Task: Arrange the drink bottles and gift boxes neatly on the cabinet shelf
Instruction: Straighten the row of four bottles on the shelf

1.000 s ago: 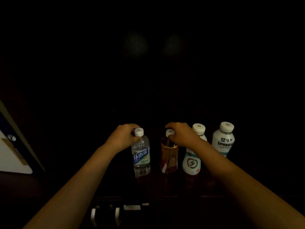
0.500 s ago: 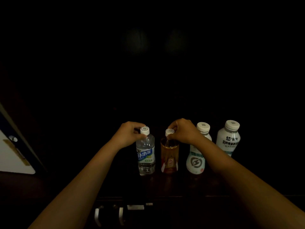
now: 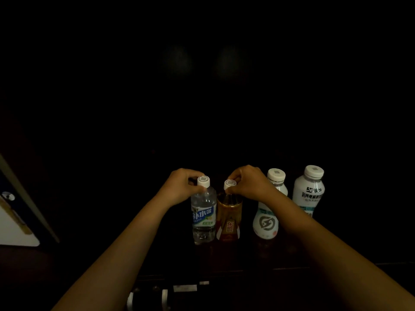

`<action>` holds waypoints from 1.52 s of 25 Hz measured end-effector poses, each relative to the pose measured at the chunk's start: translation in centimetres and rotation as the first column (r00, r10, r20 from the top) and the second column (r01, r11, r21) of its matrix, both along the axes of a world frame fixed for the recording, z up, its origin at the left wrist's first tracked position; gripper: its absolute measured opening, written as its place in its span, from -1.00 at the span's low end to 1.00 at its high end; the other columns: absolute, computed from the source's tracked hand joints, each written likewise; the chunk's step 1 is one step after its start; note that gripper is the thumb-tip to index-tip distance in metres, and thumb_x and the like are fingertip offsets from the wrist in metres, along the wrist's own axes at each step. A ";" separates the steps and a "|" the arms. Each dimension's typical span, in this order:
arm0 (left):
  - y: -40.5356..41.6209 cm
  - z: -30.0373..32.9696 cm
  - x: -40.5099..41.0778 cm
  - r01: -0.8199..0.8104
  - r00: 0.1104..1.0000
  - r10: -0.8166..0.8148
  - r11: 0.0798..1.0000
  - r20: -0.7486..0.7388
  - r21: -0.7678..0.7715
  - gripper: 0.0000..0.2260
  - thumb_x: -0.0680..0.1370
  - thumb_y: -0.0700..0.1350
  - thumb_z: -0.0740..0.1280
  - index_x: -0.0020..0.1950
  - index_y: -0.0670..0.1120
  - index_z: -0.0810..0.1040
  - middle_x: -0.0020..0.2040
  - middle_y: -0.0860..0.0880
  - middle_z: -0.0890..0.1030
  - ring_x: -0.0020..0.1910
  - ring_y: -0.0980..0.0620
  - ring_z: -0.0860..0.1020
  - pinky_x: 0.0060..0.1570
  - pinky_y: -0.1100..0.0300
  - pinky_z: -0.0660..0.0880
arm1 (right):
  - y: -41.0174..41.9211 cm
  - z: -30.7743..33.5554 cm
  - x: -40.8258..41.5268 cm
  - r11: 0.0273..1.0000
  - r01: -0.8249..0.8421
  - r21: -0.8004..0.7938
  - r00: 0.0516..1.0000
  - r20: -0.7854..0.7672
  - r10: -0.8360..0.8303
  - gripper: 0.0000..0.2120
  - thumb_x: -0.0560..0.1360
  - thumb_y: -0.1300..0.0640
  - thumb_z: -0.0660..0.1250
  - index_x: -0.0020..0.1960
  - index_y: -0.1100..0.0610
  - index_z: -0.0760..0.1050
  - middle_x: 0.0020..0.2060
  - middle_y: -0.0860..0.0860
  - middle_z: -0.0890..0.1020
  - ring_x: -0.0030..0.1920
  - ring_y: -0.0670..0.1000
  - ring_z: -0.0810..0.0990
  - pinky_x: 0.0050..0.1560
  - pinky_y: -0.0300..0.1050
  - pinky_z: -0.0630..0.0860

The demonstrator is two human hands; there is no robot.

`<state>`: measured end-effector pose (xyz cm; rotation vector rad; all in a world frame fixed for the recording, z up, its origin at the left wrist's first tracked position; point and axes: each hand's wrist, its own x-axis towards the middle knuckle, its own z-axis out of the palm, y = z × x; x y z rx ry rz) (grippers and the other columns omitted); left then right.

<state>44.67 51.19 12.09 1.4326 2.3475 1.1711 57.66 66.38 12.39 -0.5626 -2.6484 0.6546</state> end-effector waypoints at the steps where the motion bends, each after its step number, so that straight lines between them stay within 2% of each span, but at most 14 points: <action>1: 0.1 -0.1 0.1 -0.005 1.000 0.005 1.000 0.008 0.008 -0.68 0.40 -0.26 0.42 0.16 -0.17 0.55 0.13 -0.12 0.60 0.01 0.08 0.52 0.00 0.24 0.47 | 0.1 0.0 0.1 1.000 -0.001 0.002 1.000 0.004 0.001 -0.75 0.34 0.14 0.47 -0.01 0.18 0.61 -0.02 0.12 0.67 -0.03 0.03 0.61 -0.10 -0.17 0.53; 6: 0.8 -0.5 0.6 -0.012 1.000 0.011 0.999 0.016 0.031 -0.67 0.41 -0.25 0.40 0.17 -0.15 0.54 0.15 -0.11 0.60 0.02 0.10 0.51 -0.04 0.29 0.43 | 0.7 0.2 0.7 1.000 0.007 -0.013 1.000 0.005 -0.006 -0.75 0.32 0.13 0.48 -0.02 0.17 0.61 -0.04 0.10 0.68 -0.06 0.00 0.62 -0.16 -0.26 0.48; 9: 0.9 -0.8 0.6 -0.038 0.999 0.038 0.998 0.010 0.043 -0.64 0.41 -0.24 0.41 0.20 -0.16 0.52 0.18 -0.12 0.58 0.09 0.04 0.52 0.02 0.26 0.43 | 0.8 0.0 0.9 0.999 0.004 -0.042 1.000 -0.012 -0.004 -0.75 0.32 0.13 0.49 -0.03 0.16 0.60 -0.04 0.09 0.68 -0.07 -0.03 0.61 -0.23 -0.37 0.43; 12: 0.9 -1.0 0.5 -0.066 0.998 0.066 0.997 0.006 0.047 -0.63 0.41 -0.23 0.42 0.20 -0.16 0.53 0.17 -0.13 0.59 0.10 -0.01 0.54 0.04 0.23 0.44 | 0.6 0.0 0.7 0.999 -0.006 -0.034 1.000 0.000 0.006 -0.68 0.34 0.13 0.47 0.06 0.17 0.56 0.02 0.11 0.66 0.01 0.02 0.60 -0.10 -0.25 0.50; 15: 0.8 -1.3 0.2 -0.070 0.997 0.071 0.996 -0.009 0.054 -0.64 0.41 -0.20 0.43 0.19 -0.13 0.53 0.15 -0.10 0.60 0.03 0.07 0.53 -0.08 0.42 0.42 | 0.8 0.8 1.0 0.999 -0.011 -0.036 1.000 0.019 0.011 -0.54 0.37 0.12 0.45 0.23 0.19 0.45 0.12 0.14 0.61 0.11 0.06 0.58 0.08 -0.11 0.51; 17: 0.7 -1.5 0.1 -0.059 0.998 0.060 0.997 -0.016 0.053 -0.65 0.41 -0.18 0.43 0.18 -0.10 0.53 0.12 -0.07 0.61 0.00 0.10 0.52 -0.15 0.48 0.36 | 1.9 2.0 2.1 0.999 0.013 -0.031 0.999 -0.033 -0.014 -0.55 0.38 0.13 0.43 0.24 0.18 0.44 0.14 0.14 0.60 0.10 0.05 0.58 0.11 -0.11 0.50; 21: 0.7 -1.7 -0.3 -0.053 0.999 0.052 0.997 0.015 0.050 -0.59 0.39 -0.16 0.45 0.22 -0.08 0.50 0.12 -0.05 0.59 0.00 0.07 0.52 -0.08 0.32 0.42 | 4.2 3.2 4.9 0.983 0.143 0.112 0.976 -0.179 -0.122 -0.63 0.40 0.18 0.41 0.19 0.20 0.49 0.09 0.15 0.63 0.06 0.06 0.60 0.03 -0.20 0.46; 23: 0.5 -2.1 -0.2 -0.052 0.999 0.051 0.997 0.016 0.056 -0.54 0.37 -0.13 0.47 0.25 -0.06 0.47 0.10 0.02 0.57 0.00 0.10 0.51 -0.10 0.38 0.40 | 4.8 3.2 5.8 0.972 0.176 0.153 0.965 -0.224 -0.139 -0.65 0.39 0.18 0.42 0.16 0.20 0.51 0.06 0.15 0.64 0.05 0.06 0.60 0.00 -0.21 0.45; 27: 0.2 -2.6 0.2 -0.025 1.000 0.024 0.995 0.006 0.095 -0.59 0.38 -0.13 0.46 0.21 -0.04 0.51 0.04 0.08 0.56 0.01 0.14 0.50 -0.14 0.44 0.36 | 5.4 2.4 6.8 0.966 0.209 0.155 0.973 -0.136 -0.188 -0.64 0.39 0.13 0.42 0.16 0.19 0.51 0.04 0.15 0.63 0.04 0.09 0.58 -0.09 -0.20 0.41; 30: 0.6 -1.8 -0.1 -0.024 0.999 0.029 0.994 -0.039 0.108 -0.72 0.43 -0.15 0.40 0.14 -0.07 0.56 0.04 0.04 0.59 0.00 0.12 0.51 -0.10 0.45 0.36 | 5.5 2.1 6.8 0.965 0.228 0.129 0.970 -0.111 -0.214 -0.73 0.37 0.12 0.43 0.03 0.21 0.56 -0.06 0.17 0.66 -0.06 0.10 0.60 -0.17 -0.17 0.43; 33: 0.7 -1.6 -0.3 -0.035 0.998 0.040 0.995 -0.047 0.098 -0.71 0.44 -0.15 0.39 0.15 -0.10 0.56 0.09 0.01 0.60 0.01 0.14 0.50 -0.04 0.38 0.39 | 5.7 2.1 6.7 0.967 0.218 0.135 0.976 -0.054 -0.213 -0.73 0.36 0.10 0.44 0.01 0.19 0.57 -0.06 0.14 0.66 -0.05 0.08 0.59 -0.16 -0.16 0.43; 38: 0.8 -2.1 -0.4 -0.052 0.998 0.056 0.991 -0.031 0.123 -0.71 0.43 -0.16 0.40 0.15 -0.10 0.57 0.11 -0.02 0.61 -0.01 0.16 0.49 -0.12 0.50 0.33 | 5.9 2.2 6.6 0.978 0.190 0.091 0.982 -0.033 -0.188 -0.71 0.35 0.11 0.45 0.05 0.16 0.57 0.00 0.11 0.66 0.00 0.06 0.59 -0.11 -0.17 0.44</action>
